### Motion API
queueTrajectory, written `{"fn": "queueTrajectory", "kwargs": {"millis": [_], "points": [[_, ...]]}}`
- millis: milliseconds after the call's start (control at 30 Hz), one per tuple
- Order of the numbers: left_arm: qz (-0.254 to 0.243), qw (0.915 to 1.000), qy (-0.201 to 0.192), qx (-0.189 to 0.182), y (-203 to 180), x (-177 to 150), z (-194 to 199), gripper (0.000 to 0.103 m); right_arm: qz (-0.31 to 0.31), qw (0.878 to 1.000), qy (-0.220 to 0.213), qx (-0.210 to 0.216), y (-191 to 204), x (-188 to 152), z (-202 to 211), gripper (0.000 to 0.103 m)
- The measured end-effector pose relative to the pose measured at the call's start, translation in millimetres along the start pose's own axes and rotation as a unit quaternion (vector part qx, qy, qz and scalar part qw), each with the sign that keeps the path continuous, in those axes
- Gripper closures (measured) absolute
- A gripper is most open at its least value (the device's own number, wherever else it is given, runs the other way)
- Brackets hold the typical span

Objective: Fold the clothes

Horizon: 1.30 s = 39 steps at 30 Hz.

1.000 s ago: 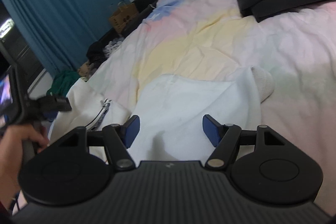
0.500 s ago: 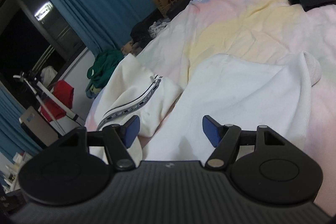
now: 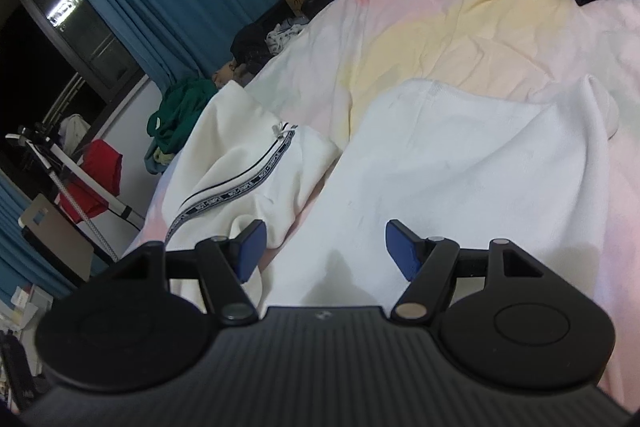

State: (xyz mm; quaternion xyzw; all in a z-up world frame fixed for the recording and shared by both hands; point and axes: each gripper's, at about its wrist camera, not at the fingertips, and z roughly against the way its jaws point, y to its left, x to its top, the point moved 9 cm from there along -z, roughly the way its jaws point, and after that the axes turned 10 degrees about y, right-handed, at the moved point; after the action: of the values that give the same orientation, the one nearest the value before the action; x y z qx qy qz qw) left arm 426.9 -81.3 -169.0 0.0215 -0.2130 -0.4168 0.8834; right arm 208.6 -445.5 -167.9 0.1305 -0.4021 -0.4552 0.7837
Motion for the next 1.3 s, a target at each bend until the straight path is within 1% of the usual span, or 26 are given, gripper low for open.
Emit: {"fn": "queueTrajectory", "kwargs": {"millis": [100, 167, 200, 267, 300, 333, 400, 433, 500, 567, 600, 633, 667, 700, 767, 800, 833, 900, 967, 1000, 1033, 1100, 1167, 1200, 1267, 1300], "points": [[0.033, 0.9987, -0.038, 0.010, 13.8, 9.0, 22.3, 0.100, 0.006, 1.000, 0.004, -0.003, 2.5, -2.5, -2.4, 0.034], [0.061, 0.9954, -0.068, 0.030, 28.5, 20.4, 40.8, 0.101, 0.004, 1.000, 0.005, -0.005, 1.9, -2.3, -2.8, 0.034], [0.078, 0.9926, -0.079, 0.049, 38.1, 26.2, 50.0, 0.101, 0.004, 1.000, 0.005, -0.006, 1.8, -2.1, -2.9, 0.034], [0.118, 0.9839, -0.089, 0.100, 61.6, 33.6, 62.5, 0.101, 0.003, 1.000, 0.005, -0.007, 2.4, -1.8, -3.4, 0.034], [0.137, 0.9774, -0.089, 0.133, 74.2, 38.5, 64.3, 0.101, 0.003, 1.000, 0.006, -0.006, 2.6, -1.6, -3.6, 0.034], [0.157, 0.9703, -0.084, 0.164, 85.6, 41.4, 62.8, 0.101, 0.004, 1.000, 0.006, -0.006, 3.0, -1.5, -3.7, 0.034], [0.190, 0.9559, -0.061, 0.215, 103.2, 42.6, 48.8, 0.100, 0.004, 1.000, 0.007, -0.005, 3.9, -1.6, -4.0, 0.034], [0.200, 0.9520, -0.047, 0.227, 107.2, 41.9, 40.3, 0.100, 0.005, 1.000, 0.008, -0.004, 4.1, -1.3, -4.1, 0.034], [0.202, 0.9543, -0.035, 0.217, 100.1, 41.8, 22.6, 0.098, 0.007, 1.000, 0.009, -0.001, 4.6, -1.7, -3.5, 0.034], [0.203, 0.9559, -0.033, 0.210, 91.8, 38.8, 12.8, 0.091, 0.006, 1.000, 0.014, 0.005, 4.6, -2.1, -4.8, 0.034], [0.201, 0.9583, -0.032, 0.201, 86.2, 35.7, 11.6, 0.083, 0.005, 1.000, 0.018, 0.010, 4.7, -2.4, -5.9, 0.034], [0.198, 0.9607, -0.037, 0.191, 80.2, 32.3, 15.1, 0.074, 0.003, 1.000, 0.022, 0.015, 4.9, -2.8, -6.9, 0.034], [0.195, 0.9628, -0.045, 0.181, 74.3, 29.2, 19.8, 0.070, -0.003, 0.999, 0.031, 0.027, 5.6, -3.5, -8.9, 0.034], [0.193, 0.9647, -0.053, 0.172, 68.3, 26.2, 24.5, 0.062, -0.008, 0.998, 0.040, 0.039, 6.4, -4.3, -11.0, 0.034], [0.218, 0.9623, -0.083, 0.140, 62.5, 11.3, 41.0, 0.060, -0.026, 0.996, 0.062, 0.066, 7.2, -8.0, -15.8, 0.034], [0.243, 0.9570, -0.105, 0.119, 62.8, -0.5, 49.6, 0.055, -0.035, 0.994, 0.074, 0.079, 7.7, -10.1, -18.5, 0.034], [0.272, 0.9494, -0.121, 0.102, 60.4, -17.9, 60.8, 0.051, -0.042, 0.992, 0.083, 0.089, 8.1, -11.5, -21.2, 0.034], [0.331, 0.9305, -0.138, 0.075, 54.8, -61.4, 84.0, 0.049, -0.056, 0.988, 0.100, 0.107, 9.2, -14.8, -26.6, 0.034], [0.375, 0.9134, -0.147, 0.055, 48.6, -105.4, 102.8, 0.048, -0.069, 0.983, 0.117, 0.126, 12.9, -17.9, -30.7, 0.034], [0.391, 0.9070, -0.147, 0.052, 43.8, -128.9, 112.8, 0.048, -0.074, 0.980, 0.127, 0.137, 15.9, -19.2, -32.8, 0.034], [0.402, 0.9018, -0.146, 0.059, 38.0, -149.8, 122.4, 0.048, -0.071, 0.979, 0.134, 0.136, 18.4, -20.2, -34.7, 0.034], [0.429, 0.8884, -0.146, 0.075, 28.8, -185.3, 139.7, 0.047, -0.064, 0.979, 0.146, 0.126, 23.5, -22.1, -37.8, 0.034], [0.445, 0.8804, -0.141, 0.083, 17.8, -208.6, 153.2, 0.045, -0.056, 0.980, 0.154, 0.116, 29.2, -23.1, -40.8, 0.034], [0.449, 0.8796, -0.135, 0.081, 11.6, -217.2, 161.1, 0.045, -0.054, 0.979, 0.156, 0.118, 33.2, -22.8, -41.7, 0.034], [0.456, 0.8761, -0.142, 0.067, 0.0, -227.2, 173.9, 0.042, -0.049, 0.978, 0.160, 0.126, 42.0, -22.3, -45.3, 0.034], [0.462, 0.8721, -0.150, 0.058, -5.5, -232.9, 179.9, 0.040, -0.056, 0.976, 0.167, 0.130, 43.3, -21.8, -50.9, 0.034]]}}
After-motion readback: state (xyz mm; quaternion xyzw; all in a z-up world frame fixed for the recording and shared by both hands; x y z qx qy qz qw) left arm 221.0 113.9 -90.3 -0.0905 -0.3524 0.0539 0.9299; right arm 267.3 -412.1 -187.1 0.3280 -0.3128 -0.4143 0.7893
